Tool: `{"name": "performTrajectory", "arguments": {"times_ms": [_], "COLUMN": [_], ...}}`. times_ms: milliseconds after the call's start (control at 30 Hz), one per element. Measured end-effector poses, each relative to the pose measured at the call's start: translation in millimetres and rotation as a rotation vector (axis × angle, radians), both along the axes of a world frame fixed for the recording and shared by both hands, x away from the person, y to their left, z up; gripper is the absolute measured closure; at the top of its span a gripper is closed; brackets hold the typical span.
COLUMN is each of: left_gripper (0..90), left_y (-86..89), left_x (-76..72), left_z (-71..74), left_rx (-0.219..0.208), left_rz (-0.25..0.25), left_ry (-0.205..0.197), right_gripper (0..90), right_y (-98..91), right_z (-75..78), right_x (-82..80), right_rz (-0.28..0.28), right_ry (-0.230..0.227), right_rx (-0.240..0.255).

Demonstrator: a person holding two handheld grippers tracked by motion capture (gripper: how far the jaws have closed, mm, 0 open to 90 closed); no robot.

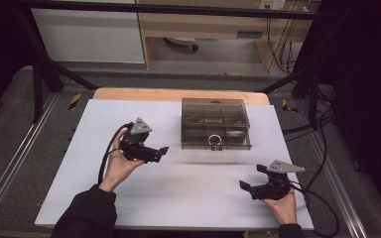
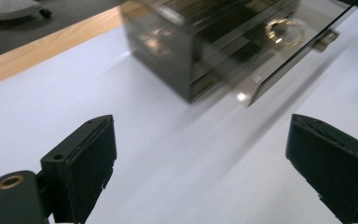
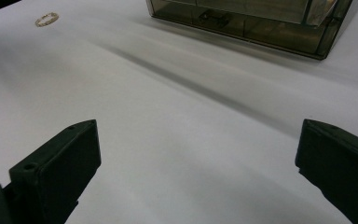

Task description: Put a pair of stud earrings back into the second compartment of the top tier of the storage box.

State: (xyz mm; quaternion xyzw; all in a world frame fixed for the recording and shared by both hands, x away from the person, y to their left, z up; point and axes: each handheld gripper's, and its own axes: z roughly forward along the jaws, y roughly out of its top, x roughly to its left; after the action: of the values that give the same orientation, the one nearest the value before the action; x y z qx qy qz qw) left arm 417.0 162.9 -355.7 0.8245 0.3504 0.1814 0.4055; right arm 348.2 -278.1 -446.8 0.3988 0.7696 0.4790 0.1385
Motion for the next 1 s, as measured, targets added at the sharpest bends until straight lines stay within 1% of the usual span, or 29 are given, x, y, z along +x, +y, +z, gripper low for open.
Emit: {"name": "performTrajectory", "arguments": {"times_ms": [33,67,100,133,167,200,233,267,300,333,367,467,500,533,567,600,633,667,767,800,867,900,933,1000], "left_gripper": [8.3,8.3,8.3,8.3,8.3,8.3,8.6,9.3,9.7,10.1,10.4,12.5,13.1,13.7,14.3,15.4,16.1,17.1,21.1,22.6,25.3,26.9,29.5,33.9], "left_y": [8.1,12.6,12.6,23.5,29.4,33.6,33.6,41.1,41.1,47.9,51.4,56.9,56.9,59.8,59.8,62.1,62.1,64.4,67.5,68.7,71.4,72.6,73.9,75.2], "left_x": [-1.0,-1.7,-1.7,-3.6,-5.0,-6.0,-6.0,-7.5,-7.5,-8.4,-8.8,-9.1,-9.1,-8.9,-8.9,-8.9,-8.9,-8.8,-8.3,-8.6,-8.7,-9.2,-9.2,-8.8], "left_z": [-1.8,-3.0,-3.0,-7.1,-10.1,-12.7,-12.7,-17.6,-17.6,-23.9,-28.0,-37.8,-37.8,-43.9,-43.9,-50.2,-50.2,-55.9,-62.6,-64.8,-68.4,-69.8,-70.9,-73.6], "left_rx": [0.000,0.000,0.000,-0.001,-0.004,-0.006,-0.006,-0.005,-0.005,-0.013,-0.012,-0.006,-0.006,0.008,0.008,0.010,0.010,0.022,0.043,0.039,0.046,0.043,0.043,0.039], "left_rz": [0.012,0.020,0.020,0.039,0.050,0.060,0.060,0.073,0.073,0.090,0.100,0.120,0.120,0.132,0.132,0.146,0.146,0.160,0.178,0.182,0.188,0.194,0.201,0.208], "left_ry": [0.003,0.006,0.006,0.013,0.020,0.024,0.024,0.031,0.031,0.045,0.050,0.065,0.065,0.076,0.076,0.084,0.084,0.092,0.105,0.115,0.120,0.127,0.125,0.137], "right_gripper": [0.5,0.6,0.5,0.5,0.5,0.6,0.5,0.5,0.5,0.6,0.5,0.6,0.6,0.5,0.6,0.6,0.6,0.5,0.6,0.5,0.5,0.6,0.6,0.5], "right_y": [0.1,0.3,0.5,0.5,0.4,0.3,0.3,0.3,0.3,0.4,0.4,0.6,0.6,0.5,0.5,0.5,0.5,0.5,0.6,0.5,0.4,0.4,0.4,0.9], "right_z": [-0.1,-0.2,-0.3,-0.3,-0.4,-0.4,-0.3,-0.4,-0.4,-0.5,-0.5,-0.8,-0.8,-0.7,-0.6,-0.6,-0.6,-0.7,-0.8,-0.6,-0.5,-0.4,-0.4,-0.7], "right_x": [0.1,0.0,-0.1,-0.1,0.0,0.0,0.0,0.0,0.0,0.0,0.0,0.1,0.1,0.0,-0.1,0.0,0.0,0.1,0.1,0.0,0.0,0.0,0.0,0.1], "right_rz": [0.000,0.000,0.000,0.000,0.000,0.000,-0.001,-0.001,-0.001,0.000,-0.001,-0.001,-0.001,-0.001,-0.001,-0.001,-0.001,-0.001,-0.001,-0.001,-0.001,-0.001,-0.001,-0.002], "right_ry": [0.001,0.003,0.003,0.005,0.004,0.005,0.005,0.006,0.006,0.005,0.006,0.005,0.005,0.007,0.007,0.007,0.007,0.007,0.006,0.009,0.009,0.009,0.009,0.009], "right_rx": [0.000,-0.001,0.000,-0.001,-0.004,-0.004,-0.004,-0.004,-0.004,-0.005,-0.005,-0.005,-0.005,-0.006,-0.005,-0.004,-0.004,-0.006,-0.005,-0.003,-0.003,-0.003,-0.001,0.001]}}
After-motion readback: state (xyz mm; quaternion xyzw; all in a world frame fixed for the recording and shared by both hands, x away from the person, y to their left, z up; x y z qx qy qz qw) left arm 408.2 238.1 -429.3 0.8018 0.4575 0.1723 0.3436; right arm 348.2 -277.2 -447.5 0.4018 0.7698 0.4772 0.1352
